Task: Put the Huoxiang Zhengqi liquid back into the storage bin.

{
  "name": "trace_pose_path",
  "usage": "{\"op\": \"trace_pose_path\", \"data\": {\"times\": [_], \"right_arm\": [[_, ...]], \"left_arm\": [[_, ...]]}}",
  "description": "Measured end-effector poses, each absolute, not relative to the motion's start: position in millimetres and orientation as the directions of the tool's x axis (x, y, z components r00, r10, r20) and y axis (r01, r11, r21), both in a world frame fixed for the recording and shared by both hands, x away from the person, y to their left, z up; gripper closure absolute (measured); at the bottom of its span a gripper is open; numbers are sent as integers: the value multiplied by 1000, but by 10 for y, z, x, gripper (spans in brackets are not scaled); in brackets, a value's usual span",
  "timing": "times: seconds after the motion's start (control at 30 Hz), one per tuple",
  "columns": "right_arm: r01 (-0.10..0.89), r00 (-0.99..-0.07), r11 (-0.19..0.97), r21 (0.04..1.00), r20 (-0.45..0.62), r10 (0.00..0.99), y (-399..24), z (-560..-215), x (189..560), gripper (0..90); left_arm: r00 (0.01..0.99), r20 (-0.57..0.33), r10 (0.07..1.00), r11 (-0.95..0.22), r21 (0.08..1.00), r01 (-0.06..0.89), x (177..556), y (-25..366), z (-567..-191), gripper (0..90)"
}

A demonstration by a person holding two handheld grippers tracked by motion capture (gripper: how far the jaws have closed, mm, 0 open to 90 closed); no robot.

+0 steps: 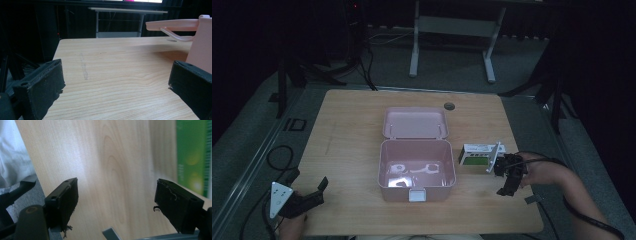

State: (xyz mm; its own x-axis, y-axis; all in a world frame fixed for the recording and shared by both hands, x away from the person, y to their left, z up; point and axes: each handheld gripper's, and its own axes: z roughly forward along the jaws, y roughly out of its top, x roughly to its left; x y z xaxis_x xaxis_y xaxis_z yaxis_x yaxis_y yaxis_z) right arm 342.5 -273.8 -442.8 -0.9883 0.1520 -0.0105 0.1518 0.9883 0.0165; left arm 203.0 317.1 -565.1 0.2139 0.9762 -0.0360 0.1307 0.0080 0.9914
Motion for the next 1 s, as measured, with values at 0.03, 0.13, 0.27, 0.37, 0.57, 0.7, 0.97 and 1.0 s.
{"op": "trace_pose_path", "data": {"times": [0.03,0.13,0.27,0.37,0.57,0.7,0.97,1.0], "right_arm": [[150,-988,989,11,-22,150,-2728,-4401,3445,204],[131,-991,991,15,-37,131,-2695,-4309,3504,212],[127,-991,992,19,-42,128,-2666,-4240,3572,234],[114,-991,993,34,-68,116,-2630,-4186,3690,259],[110,-989,994,24,-96,111,-2608,-4151,3854,296],[111,-988,993,28,-106,114,-2590,-4110,3952,320],[131,-982,991,9,-132,132,-2585,-4153,4188,357],[133,-983,991,6,-130,133,-2581,-4174,4212,365]], "left_arm": [[214,-36,976,8,991,131,2030,3171,-5651,2],[215,-36,976,8,991,132,2030,3171,-5650,2],[215,-37,976,9,991,131,2030,3172,-5651,2],[216,-38,976,10,991,131,2029,3174,-5651,2],[219,-39,975,10,991,133,2030,3176,-5650,2],[220,-37,975,8,991,132,2030,3174,-5650,2],[221,-37,975,8,991,131,2030,3173,-5650,2],[221,-37,975,8,991,132,2030,3174,-5650,2]]}}
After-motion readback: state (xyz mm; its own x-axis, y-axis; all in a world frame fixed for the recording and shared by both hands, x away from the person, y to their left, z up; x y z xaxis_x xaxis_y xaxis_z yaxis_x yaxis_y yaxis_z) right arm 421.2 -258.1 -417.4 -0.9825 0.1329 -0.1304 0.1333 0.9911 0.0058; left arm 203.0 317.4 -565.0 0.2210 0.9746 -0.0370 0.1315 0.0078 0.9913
